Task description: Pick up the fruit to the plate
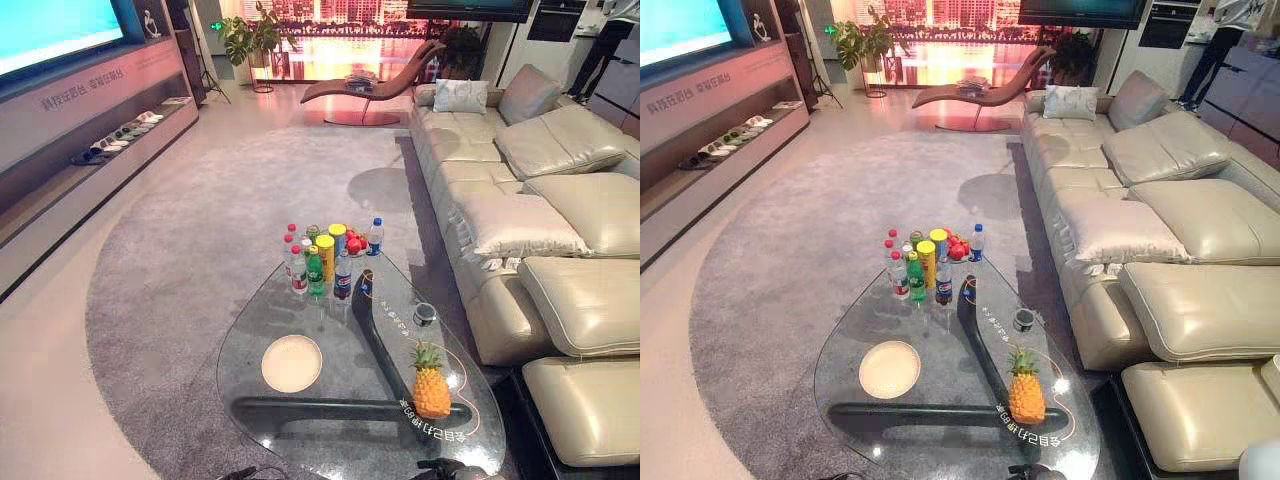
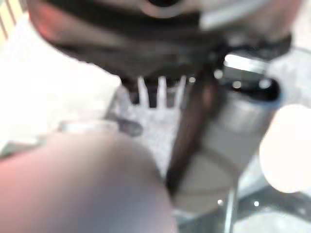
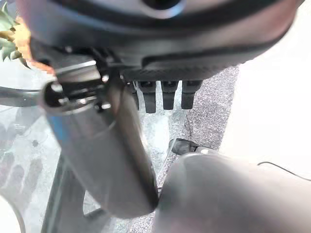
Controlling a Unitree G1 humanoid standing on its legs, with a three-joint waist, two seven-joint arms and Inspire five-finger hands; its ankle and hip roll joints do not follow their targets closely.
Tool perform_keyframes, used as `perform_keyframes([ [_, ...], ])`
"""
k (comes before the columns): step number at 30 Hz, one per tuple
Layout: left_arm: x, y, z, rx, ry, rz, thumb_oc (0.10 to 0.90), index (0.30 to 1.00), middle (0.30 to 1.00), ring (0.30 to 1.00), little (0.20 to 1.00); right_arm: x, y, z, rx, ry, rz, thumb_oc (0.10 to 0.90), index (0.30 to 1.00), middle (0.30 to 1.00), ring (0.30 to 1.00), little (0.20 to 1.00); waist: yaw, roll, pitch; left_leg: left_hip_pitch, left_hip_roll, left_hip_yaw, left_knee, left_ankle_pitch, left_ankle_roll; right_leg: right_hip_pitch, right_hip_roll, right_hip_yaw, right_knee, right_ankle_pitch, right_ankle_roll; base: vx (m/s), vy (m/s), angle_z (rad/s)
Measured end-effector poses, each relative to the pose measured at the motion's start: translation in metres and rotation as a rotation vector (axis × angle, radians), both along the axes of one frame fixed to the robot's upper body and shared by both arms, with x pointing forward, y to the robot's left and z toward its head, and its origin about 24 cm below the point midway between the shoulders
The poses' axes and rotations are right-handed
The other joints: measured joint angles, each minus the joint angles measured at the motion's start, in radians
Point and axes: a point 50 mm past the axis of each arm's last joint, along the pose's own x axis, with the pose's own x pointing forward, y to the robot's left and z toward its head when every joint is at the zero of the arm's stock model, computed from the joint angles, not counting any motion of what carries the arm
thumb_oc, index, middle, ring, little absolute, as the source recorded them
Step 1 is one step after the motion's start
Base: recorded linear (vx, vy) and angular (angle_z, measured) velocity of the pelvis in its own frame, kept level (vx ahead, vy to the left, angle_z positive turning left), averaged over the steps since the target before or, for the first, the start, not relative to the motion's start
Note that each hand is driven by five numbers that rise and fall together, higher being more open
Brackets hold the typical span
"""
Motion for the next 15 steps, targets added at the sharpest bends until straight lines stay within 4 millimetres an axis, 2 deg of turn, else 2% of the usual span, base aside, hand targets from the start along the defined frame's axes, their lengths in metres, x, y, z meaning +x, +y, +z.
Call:
perform_keyframes([
  [15,-0.0001,0.0001,0.0000,-0.003,-0.008,-0.003,0.800,0.900,0.900,0.900,0.900,-0.0001,0.0000,0.0000,0.000,0.001,-0.001,0.800,0.900,0.900,0.900,0.900,0.000,-0.002,0.000,0.000,0.000,0.000,0.000,0.000,0.000,0.000,0.000,-0.001,0.000,0.000,0.000,0.00,0.003,-0.03],
])
